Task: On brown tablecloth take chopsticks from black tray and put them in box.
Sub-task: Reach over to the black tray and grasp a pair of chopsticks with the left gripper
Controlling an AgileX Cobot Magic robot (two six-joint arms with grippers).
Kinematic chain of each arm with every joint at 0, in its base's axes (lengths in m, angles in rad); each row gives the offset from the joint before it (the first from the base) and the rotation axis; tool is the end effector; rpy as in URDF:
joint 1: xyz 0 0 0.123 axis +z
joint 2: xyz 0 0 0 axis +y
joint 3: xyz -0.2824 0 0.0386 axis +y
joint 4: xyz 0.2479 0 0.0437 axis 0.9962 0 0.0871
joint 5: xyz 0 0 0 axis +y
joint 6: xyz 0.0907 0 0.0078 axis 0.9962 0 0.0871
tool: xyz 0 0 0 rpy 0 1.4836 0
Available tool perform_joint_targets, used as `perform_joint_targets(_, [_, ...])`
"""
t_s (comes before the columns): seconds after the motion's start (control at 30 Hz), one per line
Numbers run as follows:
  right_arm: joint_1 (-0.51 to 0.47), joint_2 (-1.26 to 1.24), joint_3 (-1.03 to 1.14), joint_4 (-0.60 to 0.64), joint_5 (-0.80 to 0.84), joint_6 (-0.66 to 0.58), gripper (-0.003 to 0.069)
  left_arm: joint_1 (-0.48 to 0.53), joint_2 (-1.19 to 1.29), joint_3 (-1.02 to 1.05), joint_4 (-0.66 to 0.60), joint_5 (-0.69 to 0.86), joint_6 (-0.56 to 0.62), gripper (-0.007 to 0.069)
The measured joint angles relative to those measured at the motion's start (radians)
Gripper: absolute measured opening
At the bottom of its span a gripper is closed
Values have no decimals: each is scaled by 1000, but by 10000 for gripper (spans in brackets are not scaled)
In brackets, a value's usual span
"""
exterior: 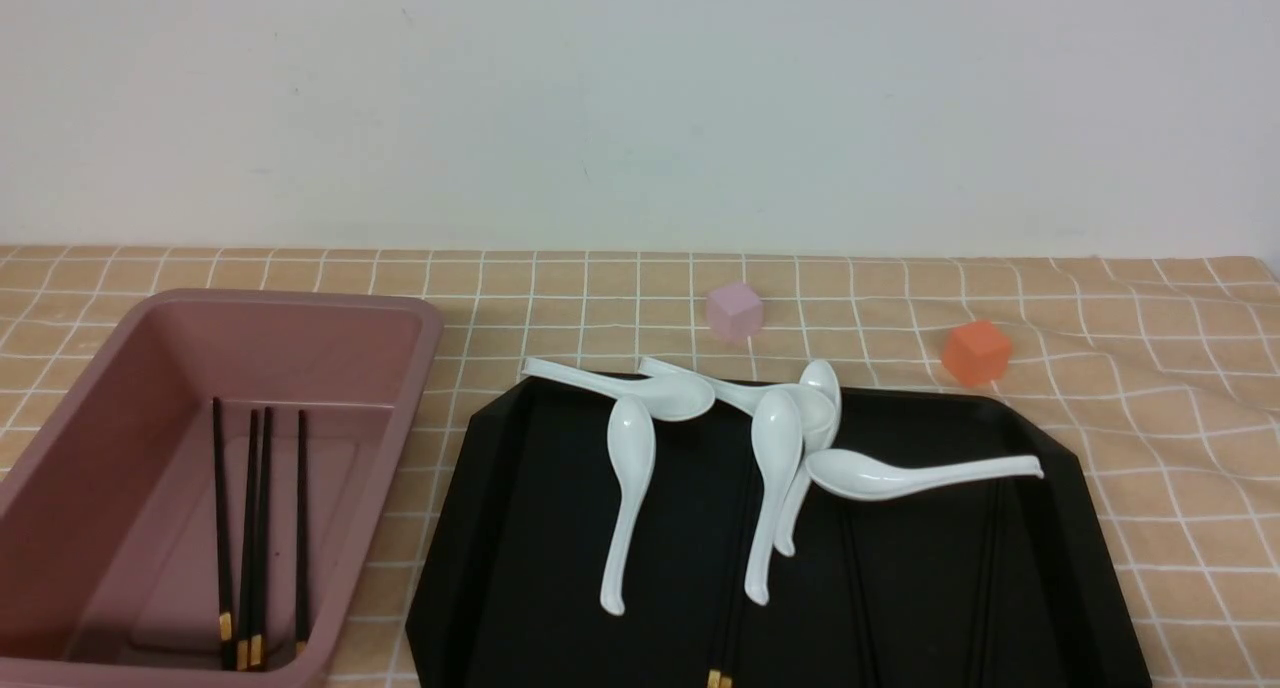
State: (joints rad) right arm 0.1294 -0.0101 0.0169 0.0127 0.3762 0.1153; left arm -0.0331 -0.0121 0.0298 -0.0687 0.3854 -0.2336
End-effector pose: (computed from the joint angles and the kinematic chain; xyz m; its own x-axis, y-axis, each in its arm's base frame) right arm 0.0520 0.0072 0.1741 -0.3036 0.0883 -0.9487 -0.0957 0.9878 0.1226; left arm 0.0522 -0.0041 0.1692 -0.3130 -0.2826 -0.9067 -0.0356 0.9575 -0.2861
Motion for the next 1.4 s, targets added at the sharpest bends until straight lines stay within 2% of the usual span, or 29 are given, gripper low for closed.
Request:
perform_joint_targets(0.1, [0,0,0,0,0,0,240,0,0,0,-33,0,-9,126])
perform_joint_targets(0.17, [0,0,0,0,0,0,240,0,0,0,-118,0,-49,128])
perform_joint_targets(0.23, [0,0,0,0,0,0,240,0,0,0,-242,-1,-119,129])
perform_joint_targets(0.27, [0,0,0,0,0,0,240,0,0,0,-372,-1,-184,131])
perform_joint_targets(0.4, [0,0,0,0,0,0,240,0,0,0,-723,-11,-380,134])
perform_joint_targets(0.43, [0,0,0,0,0,0,240,0,0,0,-778,-15,-395,134])
perform_joint_targets(0.53, [0,0,0,0,0,0,240,0,0,0,-886,-32,-424,137])
perform_joint_targets(0.73, [0,0,0,0,0,0,240,0,0,0,-975,-161,-437,124])
perform_joint_targets(0.87, [0,0,0,0,0,0,240,0,2,-98,-986,-118,-321,20])
perform_joint_targets(0.97, [0,0,0,0,0,0,240,0,59,-228,-962,-39,-225,-13])
perform_joint_targets(1.03, [0,0,0,0,0,0,240,0,196,-352,-891,89,-148,-13])
perform_joint_targets(1.13, [0,0,0,0,0,0,240,0,384,-502,-741,328,-108,-13])
perform_joint_targets(1.2, [0,0,0,0,0,0,240,0,602,-620,-594,601,-83,-13])
perform_joint_targets(1.27, [0,0,0,0,0,0,240,0,751,-699,-487,749,-29,-13])
perform_joint_targets(1.33, [0,0,0,0,0,0,240,-4,908,-759,-404,815,26,-13])
perform_joint_targets(1.4, [0,0,0,0,0,0,240,-34,1026,-794,-374,818,37,-13])
